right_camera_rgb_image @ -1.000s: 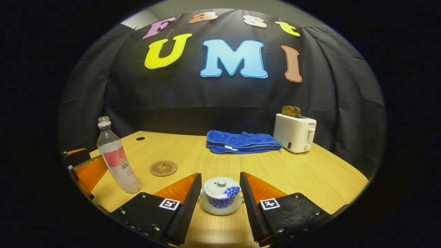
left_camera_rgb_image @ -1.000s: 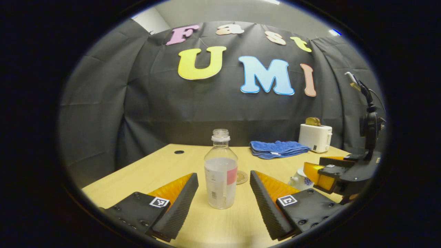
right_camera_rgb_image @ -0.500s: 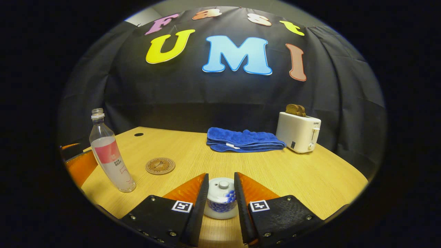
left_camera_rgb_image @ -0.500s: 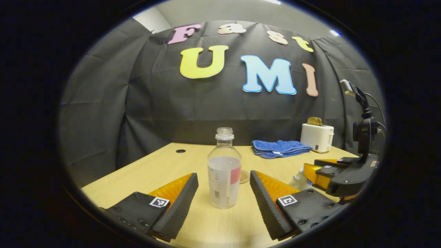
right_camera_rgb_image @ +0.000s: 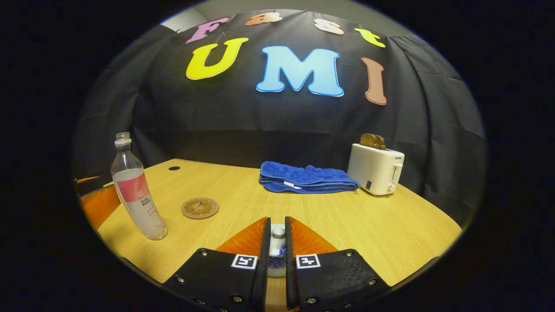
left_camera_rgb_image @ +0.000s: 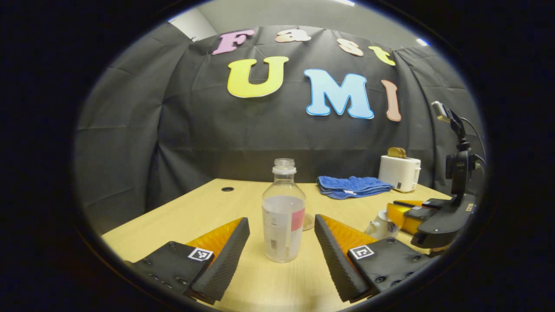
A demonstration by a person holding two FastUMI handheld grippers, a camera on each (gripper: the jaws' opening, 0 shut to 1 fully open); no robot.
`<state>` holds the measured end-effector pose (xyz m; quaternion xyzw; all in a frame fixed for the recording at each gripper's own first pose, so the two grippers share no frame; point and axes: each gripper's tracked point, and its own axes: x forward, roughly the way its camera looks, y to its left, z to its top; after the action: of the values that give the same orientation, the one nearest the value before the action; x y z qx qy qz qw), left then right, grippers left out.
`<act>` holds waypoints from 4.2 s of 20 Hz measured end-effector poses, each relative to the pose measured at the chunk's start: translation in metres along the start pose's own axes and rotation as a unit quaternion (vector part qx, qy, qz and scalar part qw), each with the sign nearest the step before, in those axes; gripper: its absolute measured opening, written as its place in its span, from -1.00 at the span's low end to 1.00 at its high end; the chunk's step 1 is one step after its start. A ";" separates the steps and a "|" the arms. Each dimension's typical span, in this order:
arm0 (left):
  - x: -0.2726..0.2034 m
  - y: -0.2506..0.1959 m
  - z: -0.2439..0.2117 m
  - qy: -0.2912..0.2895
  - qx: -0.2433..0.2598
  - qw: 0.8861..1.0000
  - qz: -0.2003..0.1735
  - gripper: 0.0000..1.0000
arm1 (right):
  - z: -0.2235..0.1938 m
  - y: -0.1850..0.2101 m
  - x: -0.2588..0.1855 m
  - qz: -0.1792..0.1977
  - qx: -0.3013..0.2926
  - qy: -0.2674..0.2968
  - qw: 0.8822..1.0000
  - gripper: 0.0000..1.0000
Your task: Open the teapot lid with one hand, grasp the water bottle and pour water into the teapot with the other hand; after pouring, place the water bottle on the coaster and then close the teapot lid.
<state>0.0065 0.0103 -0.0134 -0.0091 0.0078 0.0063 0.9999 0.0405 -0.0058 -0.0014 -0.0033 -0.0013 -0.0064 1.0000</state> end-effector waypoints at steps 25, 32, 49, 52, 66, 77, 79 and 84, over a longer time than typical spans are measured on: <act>0.052 -0.001 -0.035 0.030 0.014 0.999 -0.004 1.00 | 0.038 0.013 -0.048 0.022 -0.027 -0.079 0.996 -0.92; 0.068 -0.008 -0.031 0.018 0.049 0.999 -0.002 1.00 | 0.033 0.008 -0.049 0.022 -0.017 -0.069 0.997 -0.93; 0.085 -0.012 -0.006 -0.001 0.184 0.982 -0.030 0.66 | 0.021 -0.030 -0.063 -0.011 0.017 -0.064 0.998 -0.93; 0.090 -0.015 0.006 -0.007 0.260 0.965 -0.037 0.67 | 0.018 -0.038 -0.067 -0.017 0.023 -0.062 0.998 -0.92; 0.100 -0.077 0.021 -0.032 0.491 0.865 -0.093 0.67 | 0.002 -0.087 -0.081 -0.055 0.051 -0.057 0.995 -0.93; 0.107 -0.108 0.014 -0.033 0.627 0.771 -0.111 0.67 | -0.009 -0.108 -0.085 -0.063 0.072 -0.052 0.994 -0.93; 0.107 -0.114 0.011 -0.031 0.648 0.753 -0.112 0.67 | -0.012 -0.113 -0.085 -0.063 0.076 -0.051 0.994 -0.92; 0.115 -0.122 0.011 -0.030 0.695 0.710 -0.108 0.67 | -0.022 -0.121 -0.086 -0.061 0.082 -0.042 0.994 -0.92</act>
<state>0.1228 -0.1099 -0.0024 0.6878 -0.0210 -0.1085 0.7175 -0.0467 -0.1258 -0.0224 0.0785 -0.0442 -0.0676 0.9936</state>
